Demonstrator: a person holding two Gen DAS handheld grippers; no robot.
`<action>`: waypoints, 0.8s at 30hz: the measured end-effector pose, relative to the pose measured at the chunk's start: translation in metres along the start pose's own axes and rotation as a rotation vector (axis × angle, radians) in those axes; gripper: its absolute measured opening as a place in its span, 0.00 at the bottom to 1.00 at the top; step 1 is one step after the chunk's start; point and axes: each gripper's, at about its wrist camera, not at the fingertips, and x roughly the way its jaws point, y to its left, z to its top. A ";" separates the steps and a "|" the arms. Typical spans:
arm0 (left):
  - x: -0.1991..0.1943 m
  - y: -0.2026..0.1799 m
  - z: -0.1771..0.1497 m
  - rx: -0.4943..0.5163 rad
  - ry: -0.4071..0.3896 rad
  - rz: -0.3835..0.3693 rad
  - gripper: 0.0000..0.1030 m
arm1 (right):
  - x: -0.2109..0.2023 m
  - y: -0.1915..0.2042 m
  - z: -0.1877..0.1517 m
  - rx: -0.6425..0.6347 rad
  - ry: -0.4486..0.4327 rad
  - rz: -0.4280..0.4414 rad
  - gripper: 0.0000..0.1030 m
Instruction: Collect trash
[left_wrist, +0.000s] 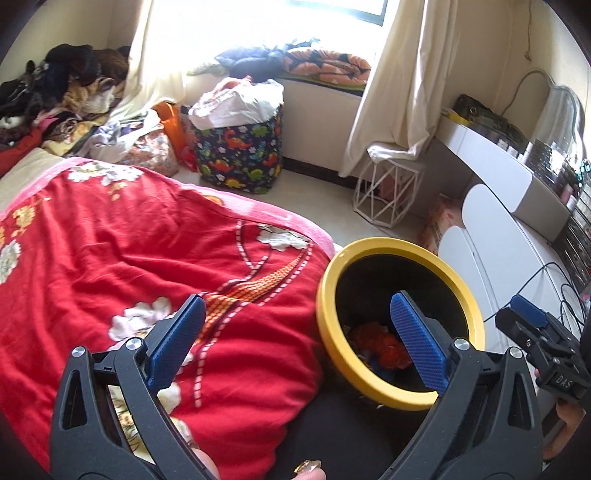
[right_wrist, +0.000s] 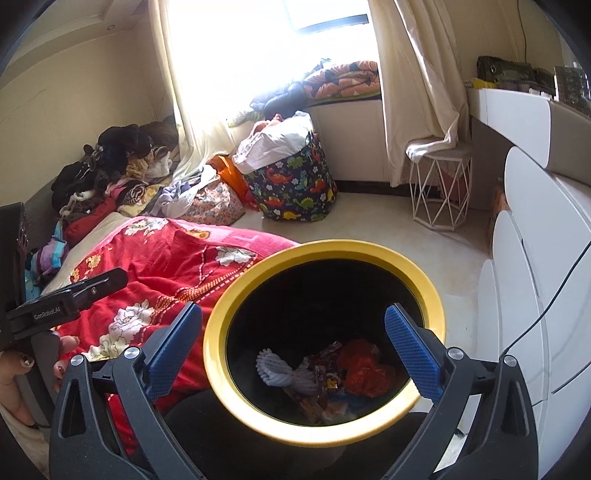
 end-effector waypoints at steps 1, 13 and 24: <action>-0.005 0.003 -0.002 -0.005 -0.015 0.005 0.89 | -0.002 0.003 0.000 -0.006 -0.017 0.005 0.94; -0.051 0.012 -0.025 0.013 -0.198 0.078 0.89 | -0.036 0.039 -0.017 -0.114 -0.280 -0.021 0.94; -0.075 0.018 -0.047 0.032 -0.274 0.126 0.89 | -0.052 0.062 -0.035 -0.175 -0.427 -0.065 0.94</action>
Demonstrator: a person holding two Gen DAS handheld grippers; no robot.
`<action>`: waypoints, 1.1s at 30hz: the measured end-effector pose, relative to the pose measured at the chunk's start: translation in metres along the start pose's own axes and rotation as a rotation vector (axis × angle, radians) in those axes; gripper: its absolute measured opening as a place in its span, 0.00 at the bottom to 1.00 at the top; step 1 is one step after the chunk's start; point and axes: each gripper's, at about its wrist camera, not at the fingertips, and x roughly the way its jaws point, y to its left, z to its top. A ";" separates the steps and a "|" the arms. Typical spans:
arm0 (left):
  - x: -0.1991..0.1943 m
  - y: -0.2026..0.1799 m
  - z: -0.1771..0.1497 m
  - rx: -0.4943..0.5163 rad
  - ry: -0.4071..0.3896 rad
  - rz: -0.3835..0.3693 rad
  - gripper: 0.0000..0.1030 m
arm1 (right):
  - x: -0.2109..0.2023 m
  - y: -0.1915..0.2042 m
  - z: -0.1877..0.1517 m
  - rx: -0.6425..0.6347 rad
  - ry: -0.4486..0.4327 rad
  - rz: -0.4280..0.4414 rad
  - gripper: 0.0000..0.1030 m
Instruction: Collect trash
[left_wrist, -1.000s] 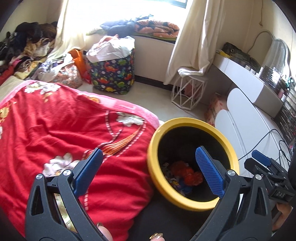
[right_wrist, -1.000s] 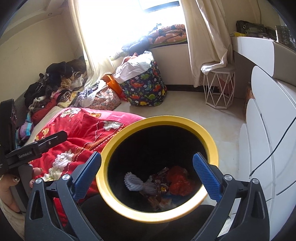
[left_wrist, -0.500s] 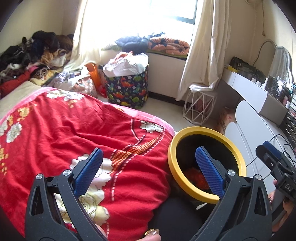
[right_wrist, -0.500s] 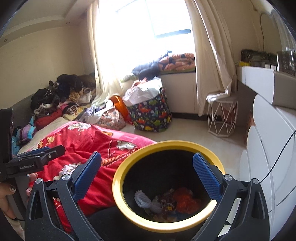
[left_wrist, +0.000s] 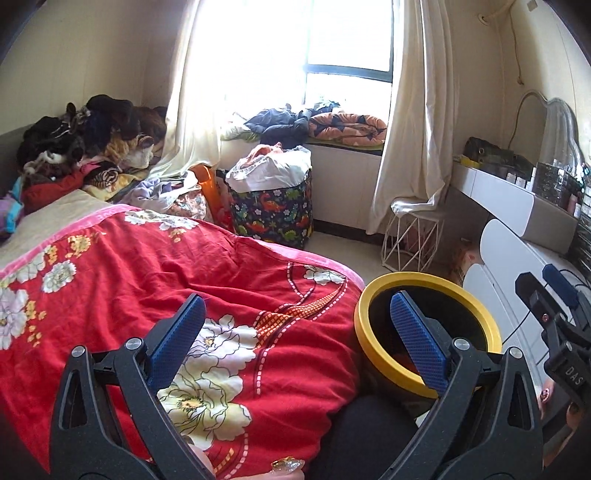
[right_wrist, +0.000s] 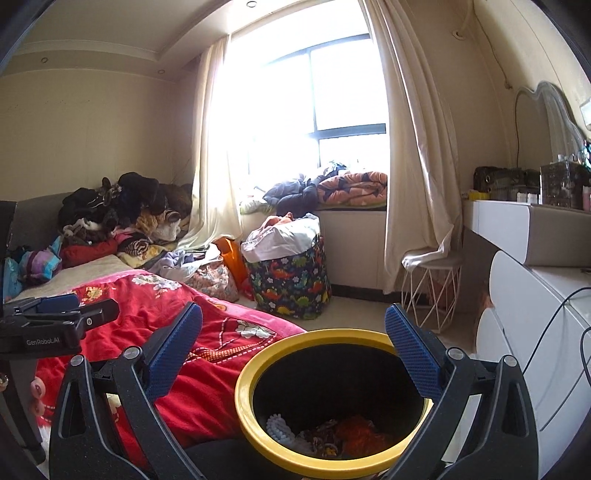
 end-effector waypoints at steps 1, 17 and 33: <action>0.000 0.000 0.000 0.000 -0.002 0.001 0.89 | -0.001 0.001 0.000 -0.005 -0.011 -0.005 0.94; -0.001 0.004 -0.002 -0.016 -0.004 -0.004 0.89 | 0.000 -0.001 -0.003 -0.009 0.004 -0.026 0.94; -0.003 0.005 -0.002 -0.019 -0.007 -0.003 0.89 | 0.001 -0.003 -0.005 -0.006 0.003 -0.033 0.94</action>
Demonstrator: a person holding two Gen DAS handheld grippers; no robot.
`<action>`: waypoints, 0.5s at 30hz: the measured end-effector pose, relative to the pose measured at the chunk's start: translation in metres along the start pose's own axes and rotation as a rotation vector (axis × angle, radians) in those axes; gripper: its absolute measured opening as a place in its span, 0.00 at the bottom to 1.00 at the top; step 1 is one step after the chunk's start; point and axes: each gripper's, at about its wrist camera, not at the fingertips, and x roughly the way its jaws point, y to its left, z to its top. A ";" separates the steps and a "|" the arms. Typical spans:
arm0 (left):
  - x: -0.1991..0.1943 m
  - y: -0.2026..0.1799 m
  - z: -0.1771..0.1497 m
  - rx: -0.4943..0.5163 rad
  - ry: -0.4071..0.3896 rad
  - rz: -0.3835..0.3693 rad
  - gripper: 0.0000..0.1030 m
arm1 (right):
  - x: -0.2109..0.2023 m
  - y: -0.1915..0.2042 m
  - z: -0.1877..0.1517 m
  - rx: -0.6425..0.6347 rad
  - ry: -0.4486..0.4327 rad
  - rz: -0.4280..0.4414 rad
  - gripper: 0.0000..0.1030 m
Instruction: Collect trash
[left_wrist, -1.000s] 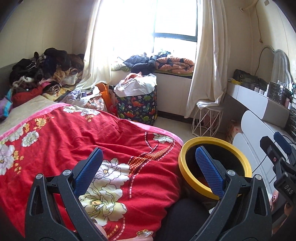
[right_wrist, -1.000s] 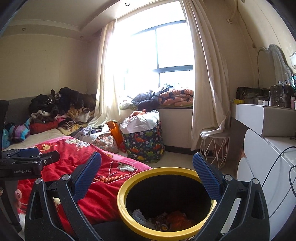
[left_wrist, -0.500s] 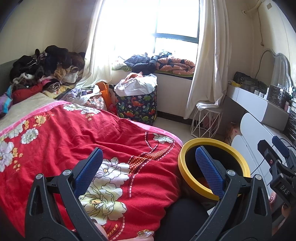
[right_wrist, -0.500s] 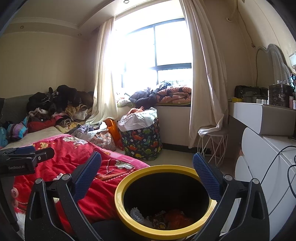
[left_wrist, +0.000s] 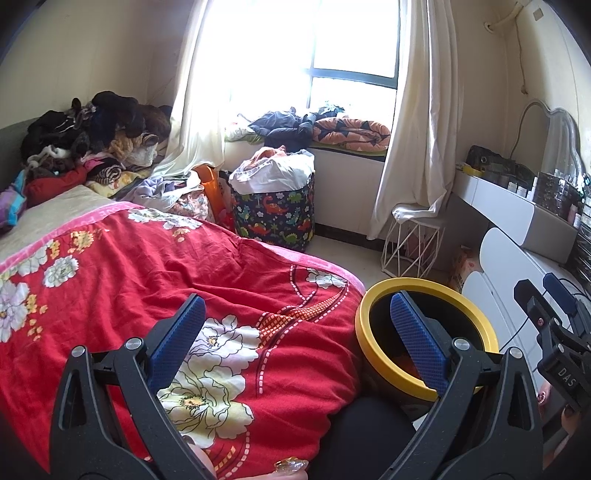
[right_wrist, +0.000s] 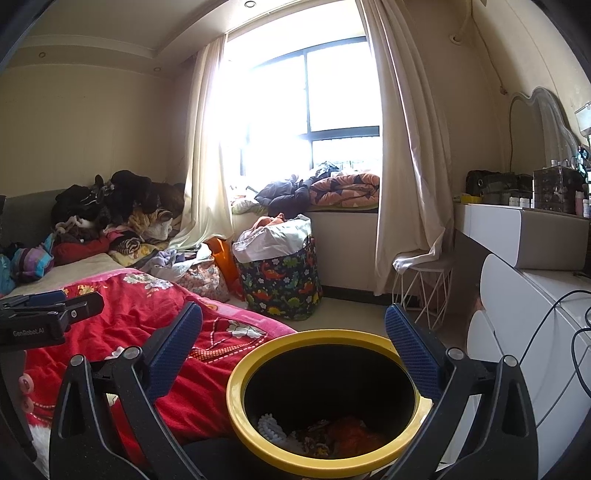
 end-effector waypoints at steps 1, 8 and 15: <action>0.000 0.000 0.000 0.000 0.000 0.000 0.89 | 0.000 0.000 0.000 0.000 -0.001 0.000 0.94; 0.000 0.000 0.000 -0.002 0.000 0.001 0.89 | -0.001 0.000 0.001 -0.001 -0.002 -0.003 0.94; -0.001 0.001 0.000 -0.004 0.000 0.003 0.89 | -0.001 -0.001 0.001 -0.001 -0.002 -0.003 0.94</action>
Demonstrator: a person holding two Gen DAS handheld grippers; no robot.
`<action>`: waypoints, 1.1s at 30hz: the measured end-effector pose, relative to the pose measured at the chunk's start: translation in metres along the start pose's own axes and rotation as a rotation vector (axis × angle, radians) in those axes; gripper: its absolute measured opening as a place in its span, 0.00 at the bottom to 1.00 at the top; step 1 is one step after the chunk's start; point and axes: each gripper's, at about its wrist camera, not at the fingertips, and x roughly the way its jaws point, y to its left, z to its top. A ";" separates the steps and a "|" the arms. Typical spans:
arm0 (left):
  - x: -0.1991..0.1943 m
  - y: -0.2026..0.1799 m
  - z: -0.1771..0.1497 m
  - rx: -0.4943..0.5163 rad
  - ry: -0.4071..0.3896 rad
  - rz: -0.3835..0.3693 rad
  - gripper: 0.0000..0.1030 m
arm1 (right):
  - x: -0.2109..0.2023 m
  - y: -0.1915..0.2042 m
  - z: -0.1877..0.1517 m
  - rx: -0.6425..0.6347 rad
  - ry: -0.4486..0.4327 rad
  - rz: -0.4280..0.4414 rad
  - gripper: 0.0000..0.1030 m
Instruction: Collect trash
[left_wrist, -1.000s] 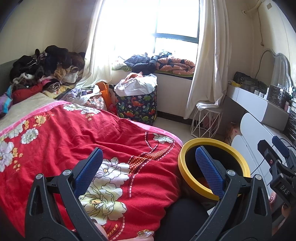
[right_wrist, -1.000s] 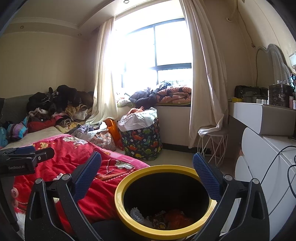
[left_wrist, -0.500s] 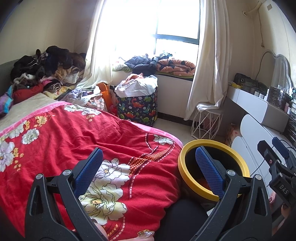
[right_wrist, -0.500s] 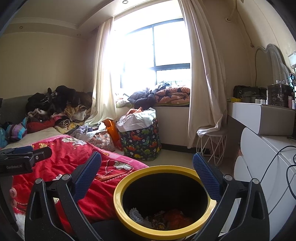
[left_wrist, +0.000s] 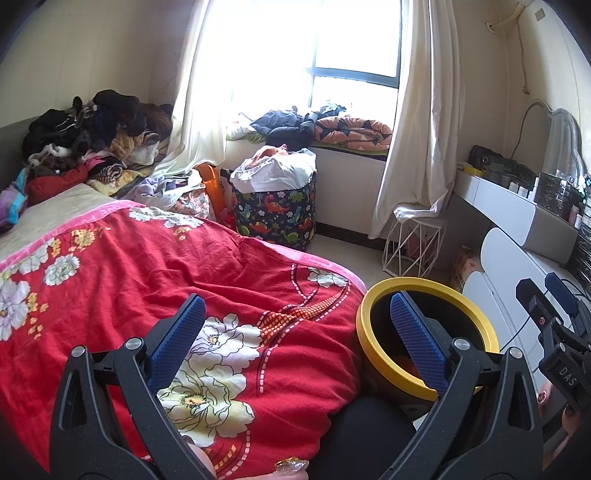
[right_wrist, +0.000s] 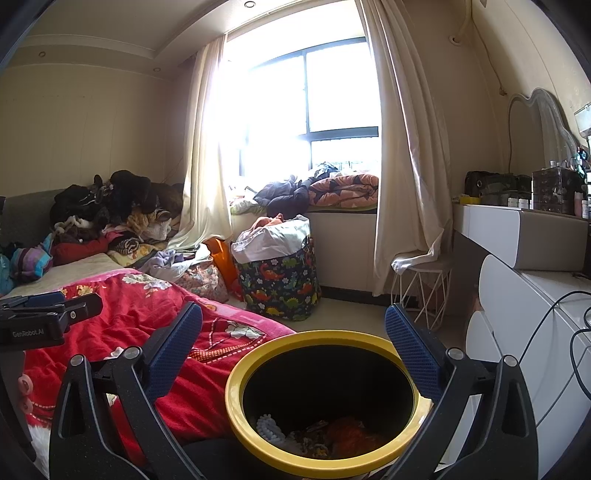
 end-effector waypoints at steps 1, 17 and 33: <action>0.000 0.000 0.000 0.000 0.000 -0.001 0.89 | 0.000 0.000 0.000 0.000 -0.001 -0.001 0.94; -0.002 0.000 0.000 -0.003 0.011 0.002 0.89 | 0.001 -0.002 0.000 0.000 -0.002 0.000 0.94; -0.033 0.170 -0.010 -0.317 0.065 0.432 0.89 | 0.082 0.127 0.030 -0.045 0.261 0.507 0.94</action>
